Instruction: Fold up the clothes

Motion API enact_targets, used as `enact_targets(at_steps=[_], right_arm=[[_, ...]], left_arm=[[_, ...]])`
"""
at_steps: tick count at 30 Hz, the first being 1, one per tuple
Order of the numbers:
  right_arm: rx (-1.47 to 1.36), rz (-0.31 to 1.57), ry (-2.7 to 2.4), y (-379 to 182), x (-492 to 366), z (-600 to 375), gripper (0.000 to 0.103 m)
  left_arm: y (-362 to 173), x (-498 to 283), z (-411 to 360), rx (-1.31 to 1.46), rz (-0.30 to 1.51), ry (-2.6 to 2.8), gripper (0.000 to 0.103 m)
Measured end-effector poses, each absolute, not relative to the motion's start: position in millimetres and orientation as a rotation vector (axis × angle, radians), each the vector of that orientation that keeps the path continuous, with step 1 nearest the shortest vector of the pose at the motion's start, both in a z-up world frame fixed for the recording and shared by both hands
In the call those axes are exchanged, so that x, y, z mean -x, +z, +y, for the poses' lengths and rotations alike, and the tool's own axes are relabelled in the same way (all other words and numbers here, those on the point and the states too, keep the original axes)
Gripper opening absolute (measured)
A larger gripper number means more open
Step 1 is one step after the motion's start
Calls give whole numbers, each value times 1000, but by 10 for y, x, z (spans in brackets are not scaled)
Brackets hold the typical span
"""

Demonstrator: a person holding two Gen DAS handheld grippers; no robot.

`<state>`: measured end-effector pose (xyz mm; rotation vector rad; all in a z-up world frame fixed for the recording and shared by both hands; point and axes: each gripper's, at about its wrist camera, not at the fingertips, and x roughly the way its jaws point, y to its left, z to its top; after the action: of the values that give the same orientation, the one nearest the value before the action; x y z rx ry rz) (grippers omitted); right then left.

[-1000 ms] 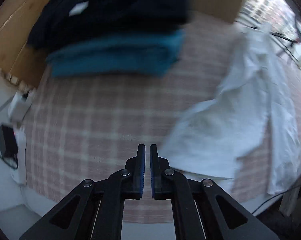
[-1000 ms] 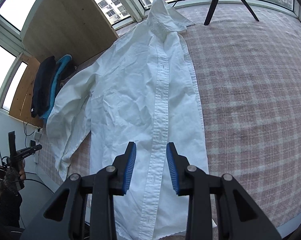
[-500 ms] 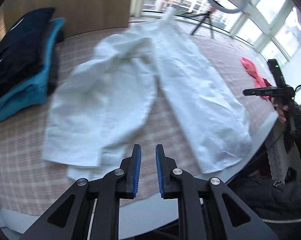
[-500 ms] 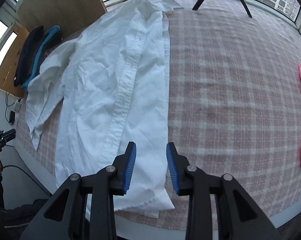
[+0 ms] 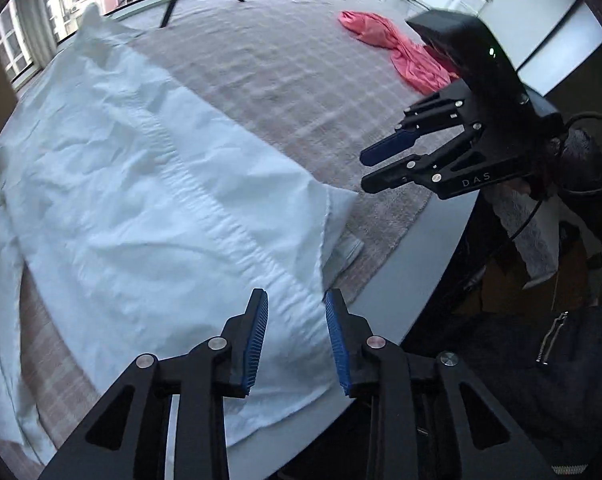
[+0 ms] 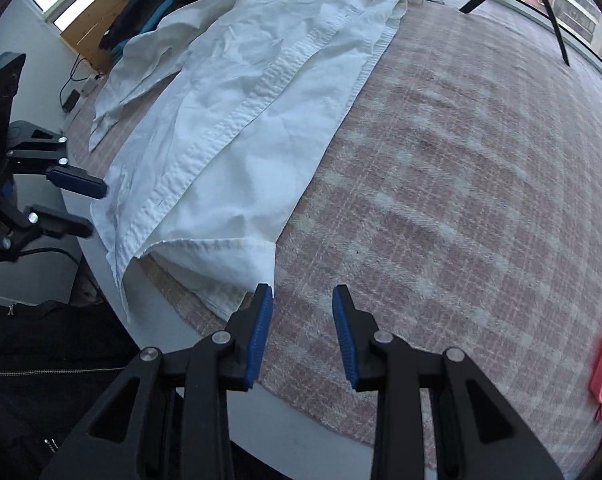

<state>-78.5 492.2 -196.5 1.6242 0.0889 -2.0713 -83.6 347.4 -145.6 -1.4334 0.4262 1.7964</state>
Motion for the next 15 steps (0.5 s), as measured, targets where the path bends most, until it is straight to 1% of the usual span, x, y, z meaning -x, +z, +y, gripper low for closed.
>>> enact_targets(at_steps=[4, 5, 6, 8, 15], right_arm=[[-1593, 72, -2036, -1993, 789, 4942, 29], [-1580, 65, -2030, -1987, 788, 4948, 29], [-1565, 60, -2027, -1973, 785, 4955, 29], [-1543, 56, -2020, -1950, 787, 4975, 29], [-1472, 25, -1975, -1890, 942, 4997, 29]], left_arm=[[-1658, 882, 3849, 1433, 572, 1794, 29], [-1712, 898, 3886, 1443, 603, 1789, 27], [-1750, 917, 3885, 1456, 610, 1776, 20], [-1747, 946, 3846, 1462, 617, 1769, 1], [-1274, 1008, 3375, 1388, 725, 1839, 1]])
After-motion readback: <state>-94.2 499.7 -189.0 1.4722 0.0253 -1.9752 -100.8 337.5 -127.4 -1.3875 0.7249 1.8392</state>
